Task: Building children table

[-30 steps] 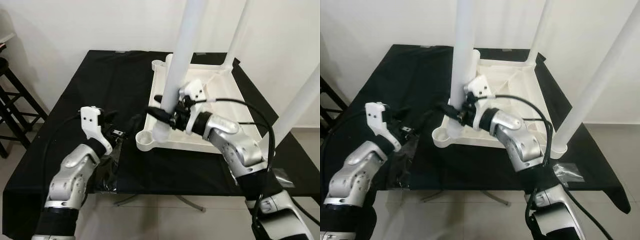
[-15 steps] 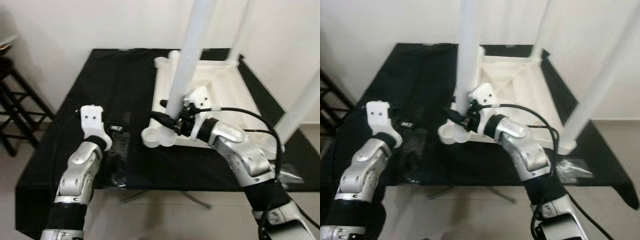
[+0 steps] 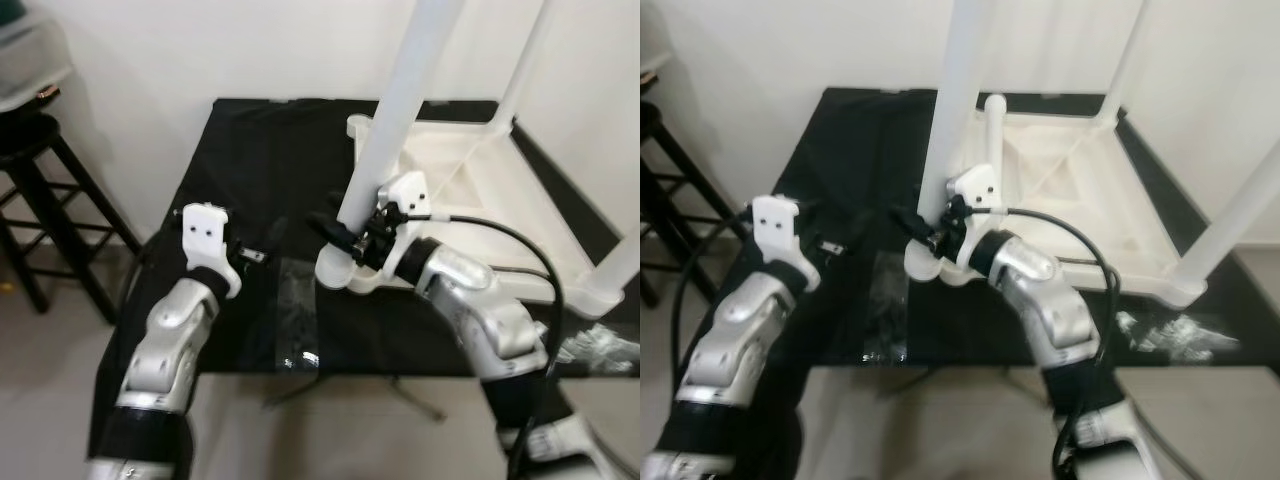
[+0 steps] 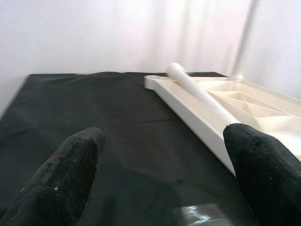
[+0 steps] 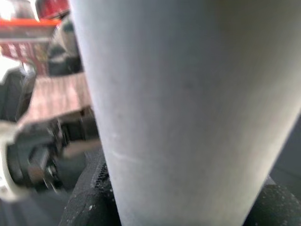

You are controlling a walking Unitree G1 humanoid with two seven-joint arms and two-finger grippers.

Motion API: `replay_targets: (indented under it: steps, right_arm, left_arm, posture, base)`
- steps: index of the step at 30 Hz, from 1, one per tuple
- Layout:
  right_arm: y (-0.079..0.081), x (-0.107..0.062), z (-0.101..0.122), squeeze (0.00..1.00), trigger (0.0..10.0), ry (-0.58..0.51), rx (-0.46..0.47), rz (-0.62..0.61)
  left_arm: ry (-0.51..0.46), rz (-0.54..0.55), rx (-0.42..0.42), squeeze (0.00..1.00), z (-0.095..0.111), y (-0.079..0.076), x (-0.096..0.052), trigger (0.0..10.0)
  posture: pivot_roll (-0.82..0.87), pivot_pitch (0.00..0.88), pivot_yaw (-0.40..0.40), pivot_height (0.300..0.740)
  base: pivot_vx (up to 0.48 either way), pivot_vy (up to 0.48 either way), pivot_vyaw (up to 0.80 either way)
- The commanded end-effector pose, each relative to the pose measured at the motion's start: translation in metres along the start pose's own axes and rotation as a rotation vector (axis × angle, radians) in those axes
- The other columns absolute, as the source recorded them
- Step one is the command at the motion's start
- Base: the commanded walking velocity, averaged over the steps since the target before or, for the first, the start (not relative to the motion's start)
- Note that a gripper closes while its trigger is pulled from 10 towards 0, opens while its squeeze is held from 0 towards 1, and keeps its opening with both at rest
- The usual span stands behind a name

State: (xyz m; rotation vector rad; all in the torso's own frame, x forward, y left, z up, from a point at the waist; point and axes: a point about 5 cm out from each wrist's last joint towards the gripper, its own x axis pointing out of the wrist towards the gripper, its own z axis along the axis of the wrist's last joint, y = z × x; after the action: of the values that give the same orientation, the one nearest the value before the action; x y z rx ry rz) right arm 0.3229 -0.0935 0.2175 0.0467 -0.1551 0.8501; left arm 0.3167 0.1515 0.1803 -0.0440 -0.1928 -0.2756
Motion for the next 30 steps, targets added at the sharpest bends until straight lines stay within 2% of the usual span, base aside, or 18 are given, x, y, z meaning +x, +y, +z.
replay_targets:
  steps: [1,19,23,24,28,30]
  right_arm:
    - [-0.004,-0.002,0.010,0.00,10.0,-0.048,-0.004,-0.017]
    - [-0.001,-0.001,0.008,0.00,10.0,-0.027,-0.021,0.001]
    - [-0.001,-0.002,0.007,0.00,10.0,-0.015,-0.028,0.026]
    - [0.001,-0.011,0.006,0.00,10.0,0.019,-0.056,0.144]
    - [0.002,-0.015,0.007,0.00,10.0,0.030,-0.069,0.190]
    - [0.002,-0.024,0.011,0.00,10.0,0.047,-0.060,0.292]
  left_arm:
    - [-0.009,-0.010,0.008,0.00,0.003,-0.001,0.000,10.0]
    - [-0.007,-0.043,0.001,0.00,0.001,-0.008,0.001,10.0]
    - [-0.019,-0.072,-0.024,0.00,0.003,-0.012,0.001,10.0]
    - [0.002,-0.107,-0.030,0.00,0.000,-0.016,-0.002,10.0]
    - [0.010,-0.118,-0.030,0.00,-0.002,-0.016,-0.003,10.0]
    - [0.032,-0.119,-0.033,0.00,-0.006,-0.016,-0.006,10.0]
  posture:
    - [-0.05,0.038,-0.037,0.740]
    - [-0.04,0.046,-0.034,0.740]
    - [-0.04,0.046,-0.034,0.740]
    - [-0.03,0.053,-0.029,0.740]
    - [-0.03,0.053,-0.029,0.740]
    - [-0.03,0.066,-0.029,0.740]
  base:
    - [0.315,0.000,0.63]
    - [0.305,0.000,0.00]
    - [0.000,0.000,0.00]
    - [0.000,0.000,0.00]
    - [0.000,-0.135,0.00]
    - [0.000,-0.442,0.00]
